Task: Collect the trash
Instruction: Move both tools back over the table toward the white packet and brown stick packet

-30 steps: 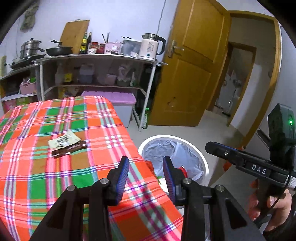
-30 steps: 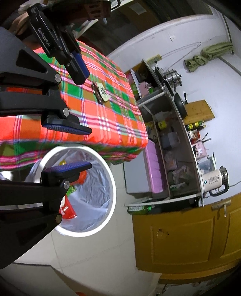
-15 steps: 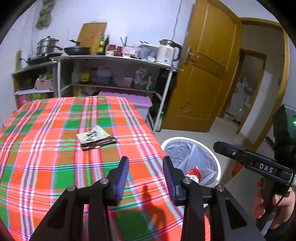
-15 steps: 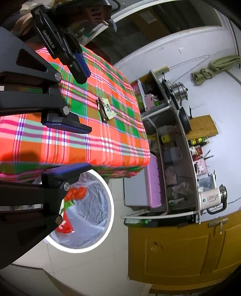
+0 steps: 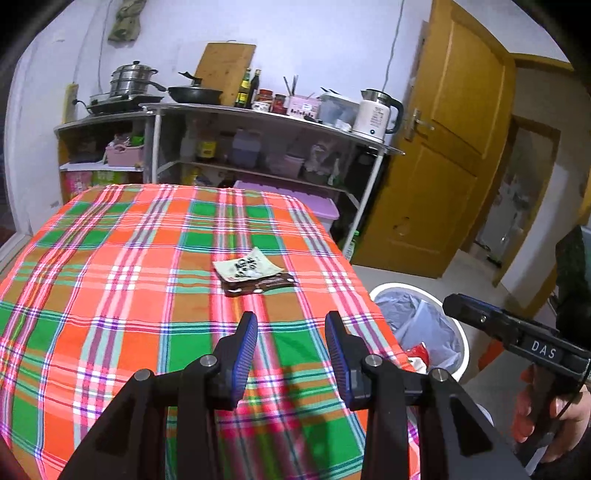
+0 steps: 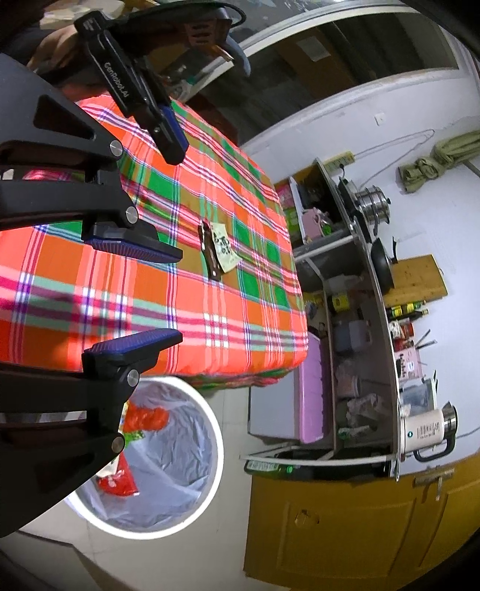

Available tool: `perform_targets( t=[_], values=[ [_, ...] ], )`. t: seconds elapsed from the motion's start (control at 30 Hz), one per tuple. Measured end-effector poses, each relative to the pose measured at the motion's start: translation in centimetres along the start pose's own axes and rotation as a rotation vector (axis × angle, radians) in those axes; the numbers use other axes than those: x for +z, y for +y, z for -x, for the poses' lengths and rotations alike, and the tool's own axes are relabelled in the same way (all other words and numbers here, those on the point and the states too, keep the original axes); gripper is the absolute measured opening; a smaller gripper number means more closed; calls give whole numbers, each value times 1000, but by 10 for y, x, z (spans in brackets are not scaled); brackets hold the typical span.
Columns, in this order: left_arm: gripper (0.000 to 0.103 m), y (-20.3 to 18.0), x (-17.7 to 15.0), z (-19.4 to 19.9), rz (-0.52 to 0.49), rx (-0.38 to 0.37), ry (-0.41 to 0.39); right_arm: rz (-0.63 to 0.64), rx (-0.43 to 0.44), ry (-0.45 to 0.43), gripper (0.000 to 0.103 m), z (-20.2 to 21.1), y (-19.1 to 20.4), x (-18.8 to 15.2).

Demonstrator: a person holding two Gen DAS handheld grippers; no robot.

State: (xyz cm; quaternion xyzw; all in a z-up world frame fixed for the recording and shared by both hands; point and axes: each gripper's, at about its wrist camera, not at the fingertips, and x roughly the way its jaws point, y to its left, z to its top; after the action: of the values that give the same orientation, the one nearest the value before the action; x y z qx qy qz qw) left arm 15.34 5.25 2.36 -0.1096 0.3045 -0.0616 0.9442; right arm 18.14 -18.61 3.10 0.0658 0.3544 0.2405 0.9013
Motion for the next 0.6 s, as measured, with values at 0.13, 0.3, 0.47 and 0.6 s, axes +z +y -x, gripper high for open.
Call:
perform_targets(
  t=[0.13, 0.3, 0.47, 0.6],
  values=[
    [38, 12, 2, -3, 16, 15, 1, 16, 15, 17, 38, -11, 7, 2],
    [38, 24, 7, -12, 22, 32, 13, 19, 19, 34, 38, -23, 11, 5],
    [38, 34, 13, -28, 16, 38, 35, 26, 20, 53, 38, -37, 14, 9],
    [38, 40, 19, -41, 14, 39, 46, 28, 24, 69, 38, -48, 14, 12]
  ],
)
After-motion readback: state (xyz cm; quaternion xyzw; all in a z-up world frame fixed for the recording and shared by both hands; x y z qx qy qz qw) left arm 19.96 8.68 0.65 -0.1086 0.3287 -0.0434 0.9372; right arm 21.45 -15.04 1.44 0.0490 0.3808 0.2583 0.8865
